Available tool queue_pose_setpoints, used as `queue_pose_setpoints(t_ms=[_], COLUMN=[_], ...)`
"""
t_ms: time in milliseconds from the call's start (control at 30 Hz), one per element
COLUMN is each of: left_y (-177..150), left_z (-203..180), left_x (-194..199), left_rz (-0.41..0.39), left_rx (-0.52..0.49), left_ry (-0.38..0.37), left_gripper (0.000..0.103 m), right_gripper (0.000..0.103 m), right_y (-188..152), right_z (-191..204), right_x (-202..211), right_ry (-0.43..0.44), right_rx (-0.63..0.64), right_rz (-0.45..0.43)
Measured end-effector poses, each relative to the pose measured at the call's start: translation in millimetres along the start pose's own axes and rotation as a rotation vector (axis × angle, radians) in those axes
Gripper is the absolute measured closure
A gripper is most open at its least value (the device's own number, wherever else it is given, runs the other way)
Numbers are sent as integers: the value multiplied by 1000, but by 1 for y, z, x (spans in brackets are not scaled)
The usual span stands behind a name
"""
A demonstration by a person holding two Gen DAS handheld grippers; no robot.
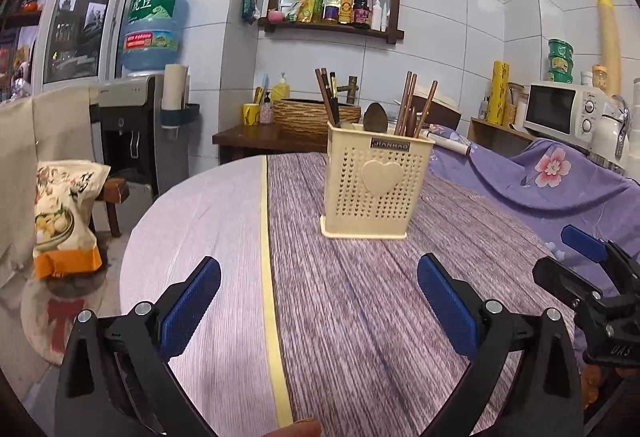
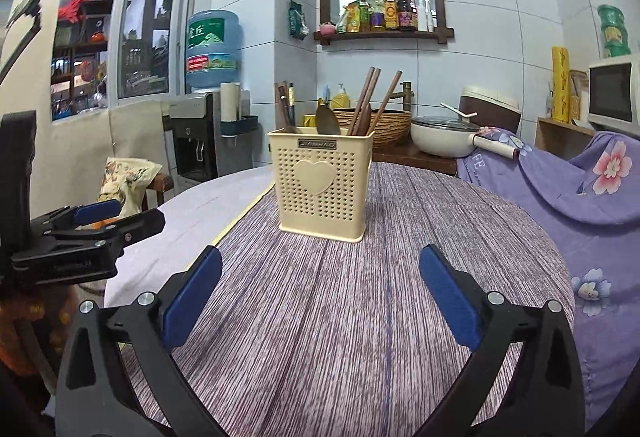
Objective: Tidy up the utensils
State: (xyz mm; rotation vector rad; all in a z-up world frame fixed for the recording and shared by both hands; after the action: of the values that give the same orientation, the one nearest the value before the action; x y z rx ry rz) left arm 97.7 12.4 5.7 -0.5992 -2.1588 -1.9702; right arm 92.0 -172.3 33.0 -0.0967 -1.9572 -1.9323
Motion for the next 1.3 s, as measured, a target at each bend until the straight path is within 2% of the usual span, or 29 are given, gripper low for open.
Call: queue_pose_setpoints(t_ms=[300,467,1300], left_y=[-10,-11,-12], left_z=[-3,-4,-17], left_x=[28,40,48], left_rz=[-8,-24,-35], left_rx=[-20,-29,-62], left_ry=[18,23,14], left_gripper=[6,6,6], right_gripper=[6,6,6], right_y=[-15,-14,-12], right_z=[21,21,12], right_x=[35,44,52], right_ry=[16,30,10], right_rx=[45,27,2], right_rz=[-27,-33,-40])
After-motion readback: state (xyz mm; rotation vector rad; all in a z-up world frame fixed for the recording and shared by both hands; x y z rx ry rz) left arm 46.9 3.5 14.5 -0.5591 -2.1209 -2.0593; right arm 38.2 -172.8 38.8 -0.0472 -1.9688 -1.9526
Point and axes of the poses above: each gripper's, at about its wrist camera, not at the fingertips, and x roughly against the way its jaws point, z to its left, y to its top, the point moved 1 cm from there along -x, roughly the way its jaws point, and after that the axes turned 5 degrees about -y, right-handed, at the moved point
